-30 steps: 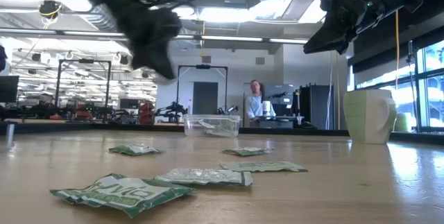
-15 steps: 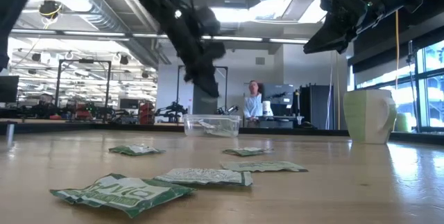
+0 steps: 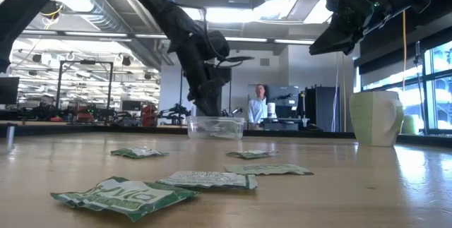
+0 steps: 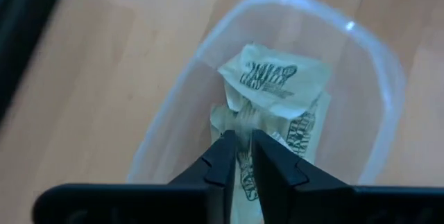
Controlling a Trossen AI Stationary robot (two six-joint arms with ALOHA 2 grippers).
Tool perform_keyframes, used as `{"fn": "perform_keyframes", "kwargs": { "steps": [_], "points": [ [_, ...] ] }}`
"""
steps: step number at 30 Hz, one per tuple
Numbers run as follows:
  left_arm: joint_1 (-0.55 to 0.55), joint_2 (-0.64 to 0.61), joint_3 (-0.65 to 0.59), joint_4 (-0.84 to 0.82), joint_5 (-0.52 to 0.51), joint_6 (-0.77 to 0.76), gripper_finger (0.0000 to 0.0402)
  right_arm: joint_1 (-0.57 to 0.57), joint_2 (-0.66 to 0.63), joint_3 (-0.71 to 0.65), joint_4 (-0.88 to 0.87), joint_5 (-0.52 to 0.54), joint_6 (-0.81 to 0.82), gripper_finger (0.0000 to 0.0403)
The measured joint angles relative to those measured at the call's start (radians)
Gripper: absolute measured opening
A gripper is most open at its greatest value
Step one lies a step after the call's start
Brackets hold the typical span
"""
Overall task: Pick and place items into bin
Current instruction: Put the green stevia packet into the bin, then put the white stevia packet into the bin
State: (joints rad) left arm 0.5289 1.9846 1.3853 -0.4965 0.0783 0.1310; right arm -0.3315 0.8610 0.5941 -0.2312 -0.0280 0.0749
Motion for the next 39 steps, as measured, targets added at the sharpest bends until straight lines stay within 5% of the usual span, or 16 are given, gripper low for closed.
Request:
{"fn": "perform_keyframes", "kwargs": {
  "steps": [10,19,30,39],
  "points": [
    [-0.026,-0.172,0.000,-0.064,-0.006,0.029,0.0088,0.000,0.000,0.000,-0.022,0.000,-0.001,0.0083],
    [-0.291,-0.329,-0.058,-0.197,-0.001,0.185,0.0087,0.000,0.000,0.000,-0.047,0.000,0.001,0.0083],
    [-0.612,-0.335,-0.236,-0.209,-0.075,-0.040,0.0091,0.000,0.000,0.000,-0.047,0.000,0.029,0.0083],
    [-0.753,-0.334,-0.395,0.036,-0.095,-0.134,0.0091,0.000,0.000,0.000,-0.047,0.000,0.054,0.0083]
  ]
}}
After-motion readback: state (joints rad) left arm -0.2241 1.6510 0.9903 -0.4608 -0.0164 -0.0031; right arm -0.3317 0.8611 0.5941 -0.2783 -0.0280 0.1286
